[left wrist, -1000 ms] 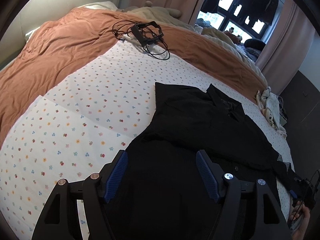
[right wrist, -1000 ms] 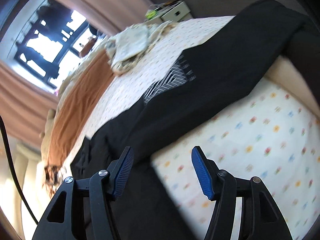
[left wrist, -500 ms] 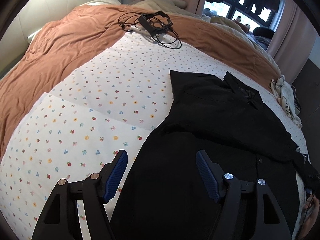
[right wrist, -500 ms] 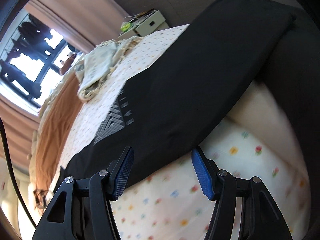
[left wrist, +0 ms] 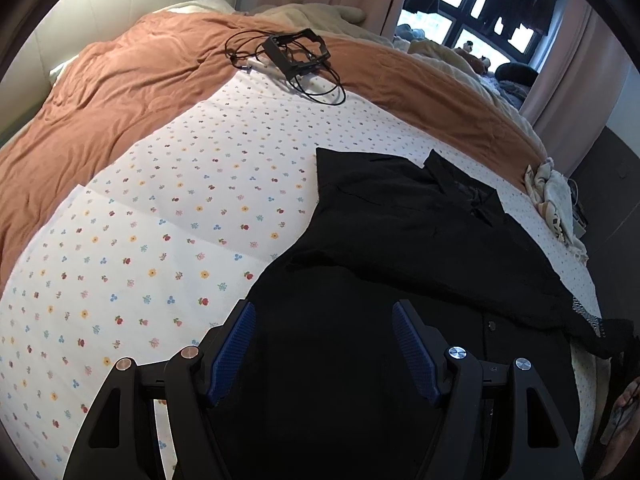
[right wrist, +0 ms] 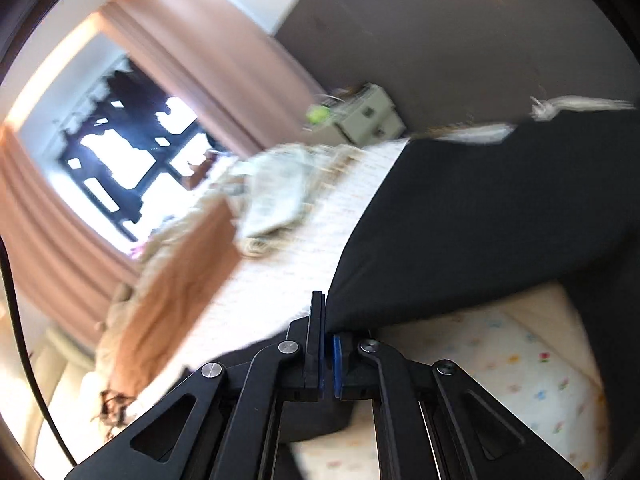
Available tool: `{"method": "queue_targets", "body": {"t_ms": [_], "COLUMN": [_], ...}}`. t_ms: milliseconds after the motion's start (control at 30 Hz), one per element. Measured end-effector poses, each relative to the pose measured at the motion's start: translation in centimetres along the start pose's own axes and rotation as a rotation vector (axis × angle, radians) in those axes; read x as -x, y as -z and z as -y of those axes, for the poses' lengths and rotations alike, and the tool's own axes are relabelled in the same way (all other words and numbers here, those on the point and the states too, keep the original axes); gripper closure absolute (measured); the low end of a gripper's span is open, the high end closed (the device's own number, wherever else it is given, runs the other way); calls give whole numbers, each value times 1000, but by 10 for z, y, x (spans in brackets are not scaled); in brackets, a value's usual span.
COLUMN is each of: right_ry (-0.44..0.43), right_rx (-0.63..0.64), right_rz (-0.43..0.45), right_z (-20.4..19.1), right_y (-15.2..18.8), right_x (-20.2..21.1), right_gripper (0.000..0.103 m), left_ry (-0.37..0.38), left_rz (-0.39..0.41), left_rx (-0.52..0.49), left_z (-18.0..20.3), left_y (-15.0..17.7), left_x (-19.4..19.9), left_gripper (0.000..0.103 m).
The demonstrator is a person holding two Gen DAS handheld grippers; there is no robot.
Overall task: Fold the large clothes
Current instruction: 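Lift the sleeve with the right tool, fold it over the body, release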
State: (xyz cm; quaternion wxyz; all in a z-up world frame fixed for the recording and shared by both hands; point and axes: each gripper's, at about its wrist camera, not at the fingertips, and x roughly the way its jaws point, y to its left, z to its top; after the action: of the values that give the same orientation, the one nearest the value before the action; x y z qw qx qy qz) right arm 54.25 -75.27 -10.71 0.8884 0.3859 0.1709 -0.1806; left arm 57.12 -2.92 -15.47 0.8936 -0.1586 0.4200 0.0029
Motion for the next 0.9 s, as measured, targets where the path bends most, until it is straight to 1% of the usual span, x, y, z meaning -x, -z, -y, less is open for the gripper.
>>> {"method": "queue_targets", "body": {"t_ms": [233, 367, 433, 500, 800, 900], "right_ry": [-222, -302, -319, -330, -382, -394], "right_rx": [102, 144, 179, 194, 153, 164], "right_rz": [19, -2, -10, -24, -122, -178], "right_z": [-89, -133, -155, -169, -201, -217], "right_y": [7, 21, 34, 45, 94, 121], "right_x": [36, 42, 45, 43, 18, 0], "right_gripper": [98, 98, 98, 98, 98, 98], "left_ry": [39, 58, 66, 72, 99, 98], "left_rz": [14, 15, 16, 17, 2, -7], "left_rx": [21, 38, 47, 56, 79, 81], "left_z": [-2, -8, -11, -14, -25, -30], "left_y": [1, 1, 0, 0, -2, -1], "left_x": [11, 15, 17, 18, 18, 16], "left_gripper": [31, 31, 31, 31, 31, 31]}}
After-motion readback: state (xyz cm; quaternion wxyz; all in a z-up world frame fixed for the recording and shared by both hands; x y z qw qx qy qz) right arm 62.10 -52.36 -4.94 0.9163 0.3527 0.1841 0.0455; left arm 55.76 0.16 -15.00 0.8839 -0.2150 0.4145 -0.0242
